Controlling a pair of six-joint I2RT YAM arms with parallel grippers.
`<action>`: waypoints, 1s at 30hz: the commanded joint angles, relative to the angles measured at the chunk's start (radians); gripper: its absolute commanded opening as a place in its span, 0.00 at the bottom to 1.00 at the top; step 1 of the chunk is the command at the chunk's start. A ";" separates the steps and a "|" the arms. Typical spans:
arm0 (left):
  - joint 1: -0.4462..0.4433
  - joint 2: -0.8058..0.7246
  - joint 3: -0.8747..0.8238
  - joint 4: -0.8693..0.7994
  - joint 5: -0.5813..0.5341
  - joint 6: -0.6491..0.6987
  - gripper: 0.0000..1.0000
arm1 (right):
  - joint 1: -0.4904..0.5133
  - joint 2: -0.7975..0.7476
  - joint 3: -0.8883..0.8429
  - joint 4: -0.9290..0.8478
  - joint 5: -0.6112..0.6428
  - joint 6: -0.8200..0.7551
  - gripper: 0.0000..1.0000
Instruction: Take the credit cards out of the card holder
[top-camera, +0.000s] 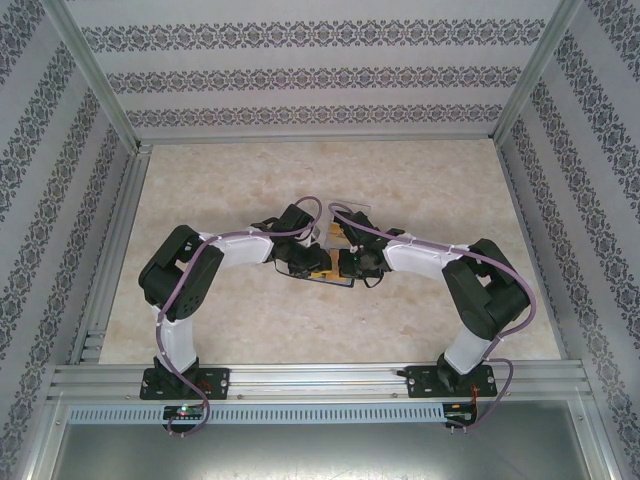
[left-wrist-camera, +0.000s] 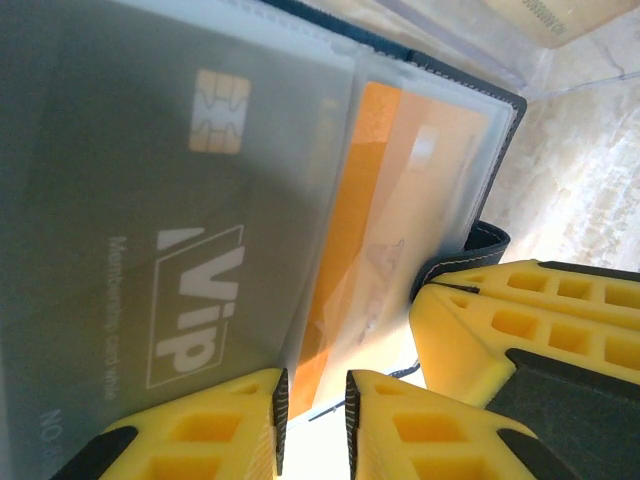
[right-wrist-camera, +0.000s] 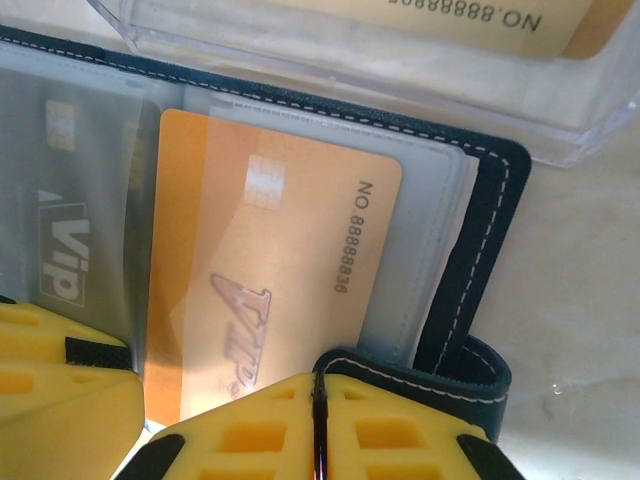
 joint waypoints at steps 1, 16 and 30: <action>-0.013 0.025 0.013 -0.038 -0.012 0.016 0.26 | 0.026 0.050 -0.023 -0.010 -0.024 0.020 0.12; 0.016 -0.082 -0.041 -0.125 -0.148 0.036 0.24 | 0.053 -0.074 0.008 -0.095 0.057 -0.009 0.30; 0.034 -0.167 -0.138 -0.056 -0.130 -0.014 0.25 | 0.156 -0.001 0.087 -0.060 0.026 0.041 0.26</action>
